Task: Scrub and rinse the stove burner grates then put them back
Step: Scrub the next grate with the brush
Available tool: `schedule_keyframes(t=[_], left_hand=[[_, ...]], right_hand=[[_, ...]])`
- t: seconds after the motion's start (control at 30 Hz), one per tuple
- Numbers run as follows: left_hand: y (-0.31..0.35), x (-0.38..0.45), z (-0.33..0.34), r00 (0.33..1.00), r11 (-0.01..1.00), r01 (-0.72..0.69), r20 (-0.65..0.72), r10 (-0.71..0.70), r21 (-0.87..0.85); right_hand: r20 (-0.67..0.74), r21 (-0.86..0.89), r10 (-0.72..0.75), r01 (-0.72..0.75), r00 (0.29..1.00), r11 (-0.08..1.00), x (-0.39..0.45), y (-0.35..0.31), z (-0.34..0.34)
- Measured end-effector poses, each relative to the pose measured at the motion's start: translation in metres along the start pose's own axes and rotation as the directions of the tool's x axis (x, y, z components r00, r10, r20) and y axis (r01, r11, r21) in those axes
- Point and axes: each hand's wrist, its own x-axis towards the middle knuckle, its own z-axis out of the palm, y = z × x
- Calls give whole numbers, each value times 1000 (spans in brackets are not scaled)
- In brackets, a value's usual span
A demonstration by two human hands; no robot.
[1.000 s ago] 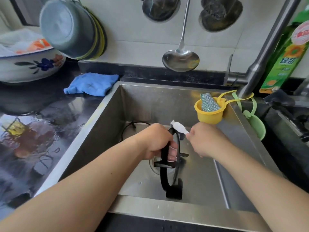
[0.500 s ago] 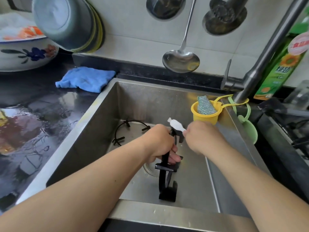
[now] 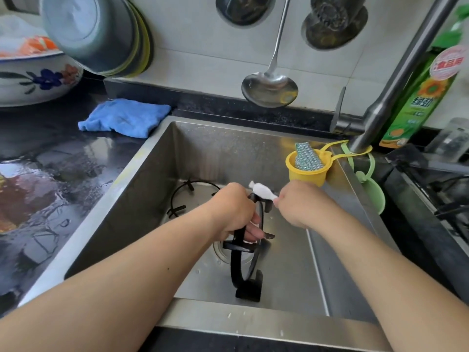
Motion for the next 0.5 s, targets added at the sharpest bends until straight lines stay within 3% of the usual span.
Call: schedule_keyframes(t=[0.07, 0.2, 0.37, 0.5], left_hand=[[-1, 2, -4, 1000, 1000, 8, -8, -8, -1], [2, 1, -1, 1000, 1000, -1, -1, 1, -7], [-1, 1, -6, 1000, 1000, 1, -14, -1, 5], [0, 1, -4, 1000, 1000, -6, -2, 6, 0]], right_hand=[[62, -25, 27, -25, 998, 999, -5, 7, 4], [-43, 103, 59, -54, 997, 993, -3, 6, -5], [89, 51, 27, -31, 996, 998, -8, 11, 8], [13, 104, 60, -61, 998, 993, -3, 8, 1]])
